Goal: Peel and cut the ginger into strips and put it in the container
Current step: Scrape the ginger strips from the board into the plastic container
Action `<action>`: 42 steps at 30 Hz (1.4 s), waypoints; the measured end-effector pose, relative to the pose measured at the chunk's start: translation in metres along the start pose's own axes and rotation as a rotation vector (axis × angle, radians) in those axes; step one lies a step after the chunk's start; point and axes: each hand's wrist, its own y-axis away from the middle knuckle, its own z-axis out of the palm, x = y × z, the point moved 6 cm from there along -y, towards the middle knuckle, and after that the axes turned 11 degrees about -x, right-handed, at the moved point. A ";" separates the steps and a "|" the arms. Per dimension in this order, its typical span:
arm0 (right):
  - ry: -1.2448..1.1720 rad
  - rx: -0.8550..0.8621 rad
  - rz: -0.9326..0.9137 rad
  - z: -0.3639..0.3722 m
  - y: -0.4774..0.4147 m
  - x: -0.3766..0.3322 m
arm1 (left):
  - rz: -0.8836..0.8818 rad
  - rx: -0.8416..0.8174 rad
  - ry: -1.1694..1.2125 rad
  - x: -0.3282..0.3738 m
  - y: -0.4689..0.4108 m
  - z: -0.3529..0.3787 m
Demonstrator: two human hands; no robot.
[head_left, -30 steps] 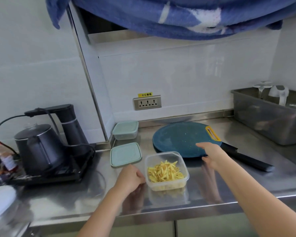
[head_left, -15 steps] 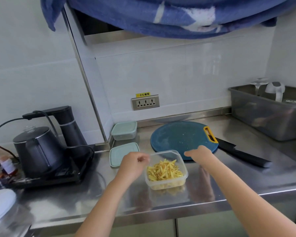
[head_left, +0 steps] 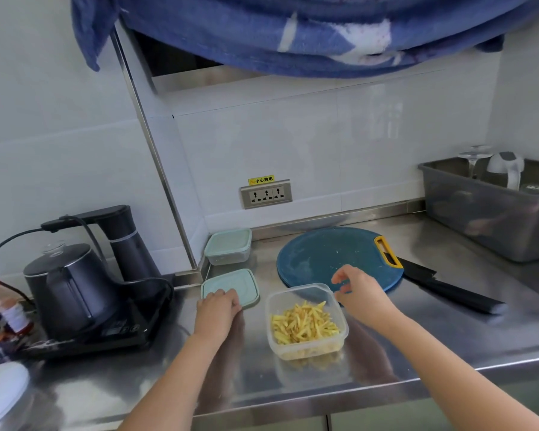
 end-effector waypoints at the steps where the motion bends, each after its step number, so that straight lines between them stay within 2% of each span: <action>1: -0.044 -0.013 -0.005 0.003 0.002 -0.002 | 0.023 0.000 -0.058 0.003 0.001 0.000; 5: -0.080 -0.074 -0.026 0.013 0.009 -0.009 | 0.072 -0.036 -0.219 0.011 0.004 0.002; 9: -0.091 -0.123 -0.023 0.014 0.017 -0.017 | 0.028 -0.082 -0.136 -0.002 0.006 -0.008; 12: -0.074 -0.130 -0.019 0.013 0.021 -0.021 | 0.044 -0.013 -0.059 -0.002 0.012 -0.029; 14: -0.087 -0.079 -0.026 0.010 0.023 -0.026 | 0.030 0.077 0.156 0.002 0.023 -0.054; 16: -0.108 0.042 -0.054 0.004 0.025 -0.035 | -0.003 0.150 0.357 0.003 0.030 -0.081; 19: -0.201 0.152 -0.097 -0.002 0.023 -0.054 | -0.027 0.153 0.600 0.007 0.032 -0.113; 20: -0.284 0.133 -0.103 -0.002 0.022 -0.060 | -0.024 0.133 0.756 0.011 0.034 -0.120; 23: -0.774 -0.091 -0.090 0.002 0.017 -0.076 | 0.003 0.050 1.279 0.031 0.044 -0.128; 24: -0.863 -0.129 -0.107 0.000 0.017 -0.079 | -0.006 0.013 1.411 0.039 0.048 -0.126; 25: -0.845 -0.116 -0.126 -0.004 0.015 -0.079 | -0.029 -0.027 1.493 0.044 0.052 -0.120; 27: -0.622 -0.009 -0.122 -0.014 0.012 -0.073 | -0.089 -0.125 1.567 0.052 0.059 -0.101; 30: -0.305 0.094 -0.061 -0.018 0.013 -0.058 | -0.137 -0.233 1.588 0.059 0.066 -0.065; 34: -0.140 0.126 0.052 -0.009 0.013 -0.036 | -0.172 -0.197 1.411 0.064 0.066 -0.027; 42: 0.053 0.124 0.129 0.014 0.006 -0.019 | -0.077 -0.052 0.718 0.068 0.056 -0.020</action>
